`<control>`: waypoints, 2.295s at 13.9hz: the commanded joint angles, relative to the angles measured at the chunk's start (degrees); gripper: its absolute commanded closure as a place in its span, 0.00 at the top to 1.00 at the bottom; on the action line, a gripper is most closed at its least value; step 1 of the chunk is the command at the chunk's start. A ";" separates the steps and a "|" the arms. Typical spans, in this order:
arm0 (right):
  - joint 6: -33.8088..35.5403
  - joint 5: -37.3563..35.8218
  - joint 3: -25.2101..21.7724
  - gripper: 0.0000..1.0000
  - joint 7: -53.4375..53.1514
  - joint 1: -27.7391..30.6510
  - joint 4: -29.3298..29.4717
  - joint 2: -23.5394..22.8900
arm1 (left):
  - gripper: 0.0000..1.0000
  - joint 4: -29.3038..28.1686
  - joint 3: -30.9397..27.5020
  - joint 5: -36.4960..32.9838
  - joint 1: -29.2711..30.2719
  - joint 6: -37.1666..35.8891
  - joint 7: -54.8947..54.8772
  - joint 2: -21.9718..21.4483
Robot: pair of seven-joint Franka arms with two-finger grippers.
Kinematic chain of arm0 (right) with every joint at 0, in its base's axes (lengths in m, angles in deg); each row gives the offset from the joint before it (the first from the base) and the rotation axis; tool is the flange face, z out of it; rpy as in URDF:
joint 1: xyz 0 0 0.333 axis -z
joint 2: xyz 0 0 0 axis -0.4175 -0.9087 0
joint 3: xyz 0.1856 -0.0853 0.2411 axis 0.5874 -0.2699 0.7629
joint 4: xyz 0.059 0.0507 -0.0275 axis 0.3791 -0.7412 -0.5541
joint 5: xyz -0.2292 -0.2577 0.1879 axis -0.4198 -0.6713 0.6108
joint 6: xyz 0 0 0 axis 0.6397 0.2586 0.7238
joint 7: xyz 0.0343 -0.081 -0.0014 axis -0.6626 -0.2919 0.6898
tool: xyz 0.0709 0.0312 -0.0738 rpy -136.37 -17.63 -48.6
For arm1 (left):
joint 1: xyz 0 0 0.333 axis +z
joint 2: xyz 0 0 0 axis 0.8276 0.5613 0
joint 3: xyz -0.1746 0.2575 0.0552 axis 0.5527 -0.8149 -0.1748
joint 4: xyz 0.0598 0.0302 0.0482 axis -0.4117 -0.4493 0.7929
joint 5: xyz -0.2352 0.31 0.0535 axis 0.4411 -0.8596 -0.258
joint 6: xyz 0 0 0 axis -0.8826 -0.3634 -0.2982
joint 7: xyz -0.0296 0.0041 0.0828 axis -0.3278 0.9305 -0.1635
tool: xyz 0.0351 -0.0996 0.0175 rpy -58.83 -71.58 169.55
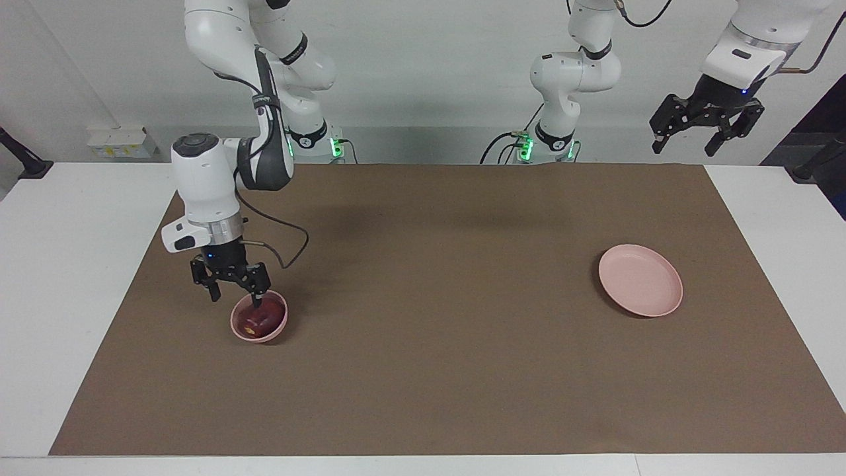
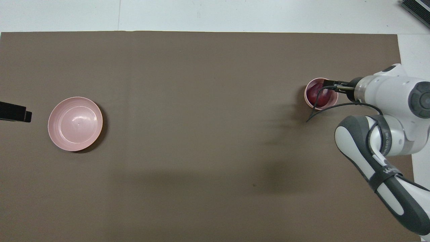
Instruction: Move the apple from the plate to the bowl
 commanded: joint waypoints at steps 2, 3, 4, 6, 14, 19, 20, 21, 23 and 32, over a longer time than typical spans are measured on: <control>19.28 0.08 0.53 1.00 2.06 0.49 10.14 0.57 | 1.00 0.46 0.09 -0.58 0.36 -0.99 -0.42 -0.41; 24.12 0.25 0.53 1.00 3.54 0.49 12.35 0.83 | 1.00 0.46 0.09 -0.58 0.36 -0.99 -0.42 -0.41; 27.56 0.43 0.44 1.00 5.04 0.66 13.59 1.70 | 1.00 0.46 0.09 -0.58 0.36 -0.99 -0.42 -0.41; 33.11 0.61 0.44 1.00 5.84 1.02 13.95 4.60 | 1.00 0.46 0.09 -0.58 0.36 -0.99 -0.42 -0.41; 51.05 5.61 0.88 1.00 3.91 0.49 15.80 14.98 | 1.00 0.46 0.09 -0.58 0.36 -0.99 -0.42 -0.41; 58.97 5.97 0.79 1.00 4.96 0.58 19.75 16.57 | 1.00 0.46 0.09 -0.58 0.36 -0.99 -0.42 -0.41; 58.89 5.97 0.71 1.00 5.14 0.58 19.67 16.65 | 1.00 0.46 0.09 -0.58 0.36 -0.99 -0.42 -0.41; 58.97 5.97 0.70 1.00 5.14 0.58 19.67 16.65 | 1.00 0.46 0.09 -0.58 0.36 -0.99 -0.42 -0.41; 58.89 5.97 0.62 1.00 5.75 0.66 19.58 16.65 | 1.00 0.46 0.09 -0.58 0.36 -0.99 -0.42 -0.41; 60.12 5.97 0.18 1.00 9.18 1.37 20.28 16.39 | 1.00 0.55 0.26 -0.58 0.27 -1.07 -0.42 -0.41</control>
